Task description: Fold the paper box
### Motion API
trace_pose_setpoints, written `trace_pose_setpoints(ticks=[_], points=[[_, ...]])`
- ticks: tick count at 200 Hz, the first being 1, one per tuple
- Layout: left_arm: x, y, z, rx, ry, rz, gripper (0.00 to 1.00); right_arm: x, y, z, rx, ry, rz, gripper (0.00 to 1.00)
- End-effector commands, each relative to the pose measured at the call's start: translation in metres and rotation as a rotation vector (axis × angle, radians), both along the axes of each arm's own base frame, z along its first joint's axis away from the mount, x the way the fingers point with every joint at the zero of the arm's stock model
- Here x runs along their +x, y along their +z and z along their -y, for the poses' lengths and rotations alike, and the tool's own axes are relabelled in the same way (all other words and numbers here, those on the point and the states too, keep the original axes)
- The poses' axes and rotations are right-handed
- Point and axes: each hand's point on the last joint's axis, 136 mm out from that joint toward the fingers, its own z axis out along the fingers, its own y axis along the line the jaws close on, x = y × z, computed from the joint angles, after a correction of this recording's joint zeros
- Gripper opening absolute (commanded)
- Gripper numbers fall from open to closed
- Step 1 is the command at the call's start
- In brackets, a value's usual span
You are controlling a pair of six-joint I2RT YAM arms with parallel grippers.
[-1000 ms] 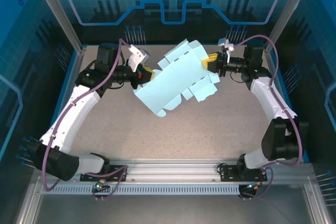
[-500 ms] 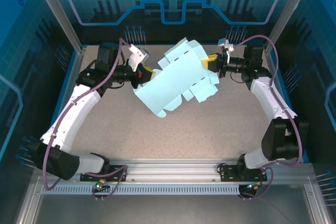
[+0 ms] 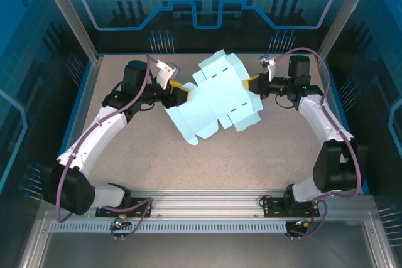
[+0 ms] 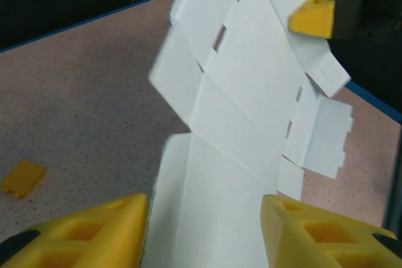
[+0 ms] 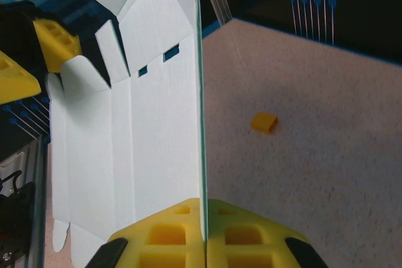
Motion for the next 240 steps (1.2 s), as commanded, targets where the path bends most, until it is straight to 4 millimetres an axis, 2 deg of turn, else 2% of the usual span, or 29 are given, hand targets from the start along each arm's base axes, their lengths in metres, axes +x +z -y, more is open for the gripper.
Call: trace_pose_setpoints(ticks=[1,27,40,86,106,137,164,240], points=[[0.025,0.01,-0.014,-0.032,0.129,0.08,0.56,-0.018,-0.017,-0.005,-0.042,-0.007,-0.086,0.0],[0.024,0.011,-0.013,-0.03,0.108,0.176,0.75,-0.03,-0.015,-0.014,-0.077,0.045,-0.036,0.0],[0.024,0.01,-0.01,-0.015,0.077,0.22,0.8,-0.036,-0.011,-0.018,-0.098,0.078,-0.004,0.0],[0.03,-0.014,0.003,0.078,-0.056,0.254,0.87,-0.046,0.004,-0.029,-0.126,0.172,0.065,0.0],[0.023,-0.022,0.011,0.085,-0.148,0.257,0.9,-0.048,0.012,-0.031,-0.121,0.185,0.081,0.0],[0.029,-0.027,0.016,0.09,-0.179,0.275,0.91,-0.055,0.019,-0.037,-0.111,0.231,0.108,0.0],[0.024,-0.017,0.03,0.041,-0.285,0.266,0.84,-0.061,0.023,-0.04,-0.096,0.272,0.122,0.0],[0.004,-0.002,0.043,-0.048,-0.426,0.19,0.31,-0.061,0.037,-0.043,-0.075,0.298,0.183,0.0]])
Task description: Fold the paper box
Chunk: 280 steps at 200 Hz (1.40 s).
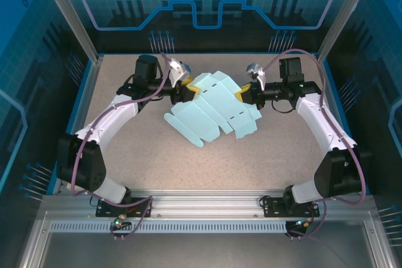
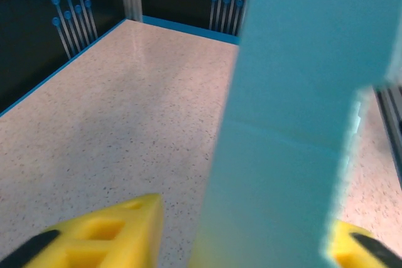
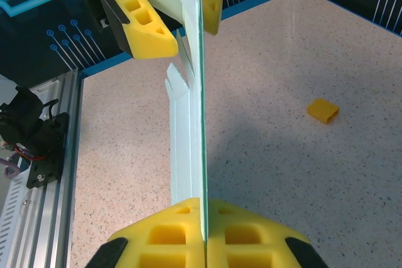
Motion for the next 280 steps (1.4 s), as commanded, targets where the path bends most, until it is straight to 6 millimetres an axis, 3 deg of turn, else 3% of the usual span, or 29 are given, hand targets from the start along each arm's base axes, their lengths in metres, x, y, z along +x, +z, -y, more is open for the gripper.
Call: trace_pose_setpoints(ticks=[1,42,87,162,227,236,280], points=[[-0.013,0.008,0.004,-0.031,-0.083,-0.032,0.31,-0.006,0.021,-0.007,0.035,0.047,0.055,0.0],[-0.015,0.008,0.003,-0.04,-0.069,-0.087,0.09,-0.001,0.024,-0.006,0.021,0.007,0.091,0.0],[-0.015,0.022,0.003,-0.117,0.007,-0.285,0.0,0.01,0.019,0.0,-0.097,-0.156,0.228,0.0],[-0.012,0.034,0.001,-0.247,0.127,-0.484,0.0,0.023,0.0,-0.008,-0.367,-0.375,0.538,0.0],[-0.003,0.029,0.002,-0.276,0.166,-0.562,0.0,0.03,-0.018,-0.024,-0.515,-0.439,0.738,0.0],[-0.002,0.028,0.002,-0.278,0.167,-0.567,0.0,0.028,-0.032,-0.024,-0.543,-0.433,0.738,0.0],[0.002,0.024,0.001,-0.266,0.181,-0.561,0.0,0.026,-0.038,-0.023,-0.552,-0.414,0.714,0.0]])
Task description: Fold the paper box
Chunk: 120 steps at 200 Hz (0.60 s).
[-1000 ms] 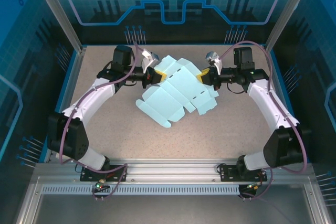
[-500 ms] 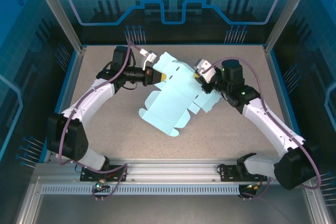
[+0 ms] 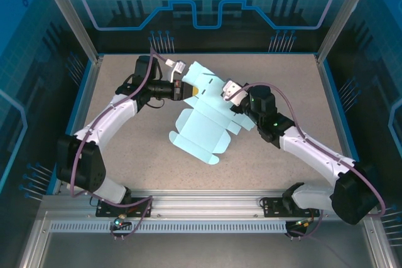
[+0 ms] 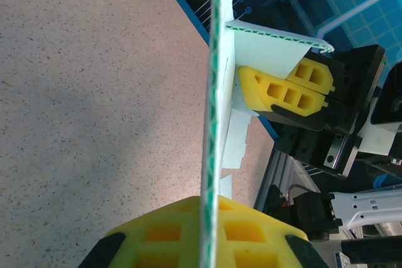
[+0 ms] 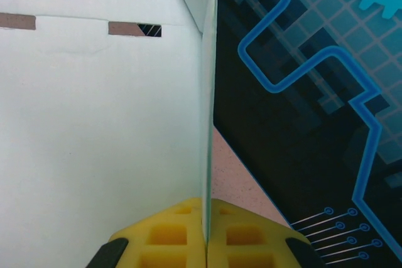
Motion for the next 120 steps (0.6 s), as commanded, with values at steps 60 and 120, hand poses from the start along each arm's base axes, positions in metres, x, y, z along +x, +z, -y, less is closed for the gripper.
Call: trace_pose_setpoints(ticks=[60,120], points=[[0.015,0.018,-0.001,-0.009,0.031,0.123,0.0,-0.023,-0.016,-0.007,0.084,0.168,-0.234,0.0],[0.014,0.013,-0.001,-0.025,0.031,0.103,0.0,-0.004,-0.033,0.001,-0.015,-0.006,-0.159,0.0]])
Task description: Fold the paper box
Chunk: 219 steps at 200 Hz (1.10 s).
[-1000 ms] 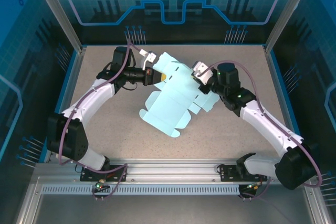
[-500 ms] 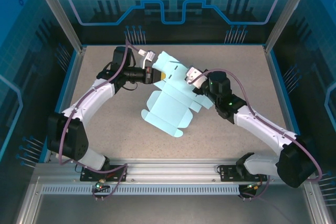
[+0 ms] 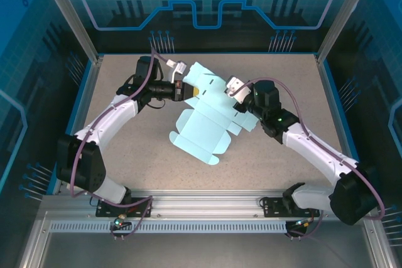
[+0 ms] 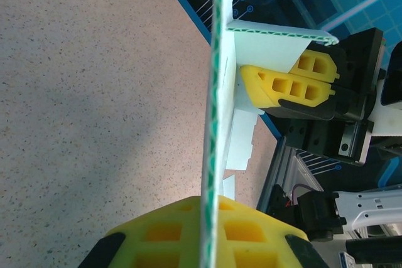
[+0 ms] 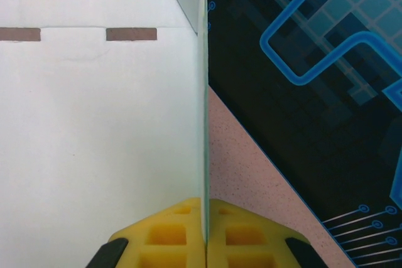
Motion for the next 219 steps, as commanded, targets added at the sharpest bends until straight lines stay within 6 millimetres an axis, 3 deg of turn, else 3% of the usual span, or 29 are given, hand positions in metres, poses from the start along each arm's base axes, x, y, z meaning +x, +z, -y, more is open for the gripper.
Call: trace_pose_setpoints(ticks=[1,36,68,87,130,166,188,219], points=[[0.014,0.017,-0.001,-0.034,0.028,0.098,0.0,-0.004,-0.031,-0.002,-0.072,-0.031,-0.058,0.0],[0.017,0.005,-0.003,-0.009,0.041,0.091,0.0,-0.009,-0.027,-0.004,-0.036,-0.012,-0.073,0.0],[0.022,-0.011,-0.006,0.03,0.059,0.097,0.0,-0.017,-0.03,-0.001,0.062,0.046,-0.219,0.0],[0.029,-0.024,-0.009,0.061,0.083,0.092,0.09,-0.019,-0.034,0.001,0.125,0.054,-0.339,0.0],[0.052,-0.064,-0.029,0.191,0.227,0.024,0.29,-0.019,-0.084,0.009,0.187,-0.03,-0.67,0.0],[0.063,-0.081,-0.062,0.319,0.417,0.028,0.42,-0.02,-0.129,0.019,0.211,-0.126,-0.89,0.0],[0.056,-0.076,-0.068,0.284,0.48,0.013,0.44,-0.017,-0.141,0.027,0.216,-0.187,-0.943,0.0],[0.028,-0.073,-0.046,0.223,0.442,0.038,0.46,-0.011,-0.152,0.046,0.154,-0.304,-0.956,0.0]])
